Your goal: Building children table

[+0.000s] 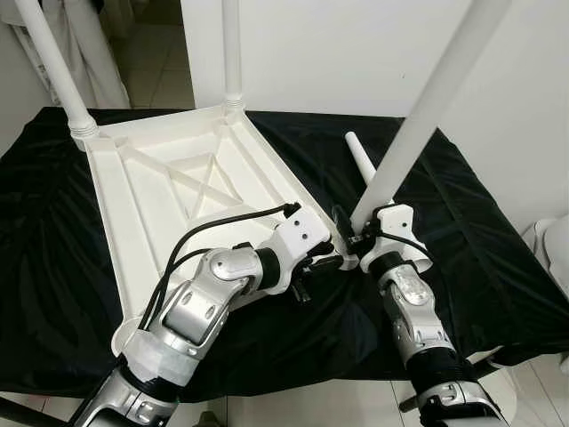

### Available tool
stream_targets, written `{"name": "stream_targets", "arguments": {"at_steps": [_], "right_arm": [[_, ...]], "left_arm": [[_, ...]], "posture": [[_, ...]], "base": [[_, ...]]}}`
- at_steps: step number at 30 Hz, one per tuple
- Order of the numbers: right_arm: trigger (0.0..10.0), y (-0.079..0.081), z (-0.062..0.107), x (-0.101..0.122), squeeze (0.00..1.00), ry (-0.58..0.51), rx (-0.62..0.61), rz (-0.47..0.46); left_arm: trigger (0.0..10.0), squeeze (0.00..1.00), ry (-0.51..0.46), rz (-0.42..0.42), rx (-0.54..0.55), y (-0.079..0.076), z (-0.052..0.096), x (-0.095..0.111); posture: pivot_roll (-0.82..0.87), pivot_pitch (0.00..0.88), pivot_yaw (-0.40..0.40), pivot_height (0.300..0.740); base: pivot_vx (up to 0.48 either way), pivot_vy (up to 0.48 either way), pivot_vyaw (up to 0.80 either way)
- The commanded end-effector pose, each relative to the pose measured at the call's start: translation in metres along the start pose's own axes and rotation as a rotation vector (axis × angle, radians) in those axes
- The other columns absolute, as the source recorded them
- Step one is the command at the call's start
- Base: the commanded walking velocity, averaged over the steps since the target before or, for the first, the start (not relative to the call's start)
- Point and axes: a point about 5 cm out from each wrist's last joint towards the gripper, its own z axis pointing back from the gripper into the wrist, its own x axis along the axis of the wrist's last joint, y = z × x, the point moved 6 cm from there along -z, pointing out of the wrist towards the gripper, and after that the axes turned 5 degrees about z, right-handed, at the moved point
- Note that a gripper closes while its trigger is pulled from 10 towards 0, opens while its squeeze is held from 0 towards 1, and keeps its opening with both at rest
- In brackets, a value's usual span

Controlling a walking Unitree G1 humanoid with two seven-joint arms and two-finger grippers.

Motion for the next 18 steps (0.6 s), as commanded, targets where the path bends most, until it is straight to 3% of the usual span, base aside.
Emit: {"name": "stream_targets", "arguments": {"at_steps": [1,11,18], "right_arm": [[10.0,0.0044,0.0184,-0.0527,0.00,0.227,0.025,-0.026],[10.0,0.0037,0.0182,-0.0567,0.00,0.253,0.041,-0.032],[10.0,0.0014,0.0140,-0.0517,0.00,0.234,0.002,-0.090]], "left_arm": [[10.0,0.00,-0.001,-0.007,0.019,0.0021,0.0005,0.0030],[10.0,0.00,-0.003,-0.005,0.021,0.0026,0.0002,0.0031],[10.0,0.00,-0.001,-0.007,0.019,0.0024,-0.0001,0.0026]], "posture": [[0.10,0.029,-0.015,0.740],[0.10,0.032,-0.016,0.740],[0.10,0.032,-0.012,0.740]], "base": [[0.000,0.000,0.00],[0.000,0.000,0.00],[0.000,0.000,0.00]]}}
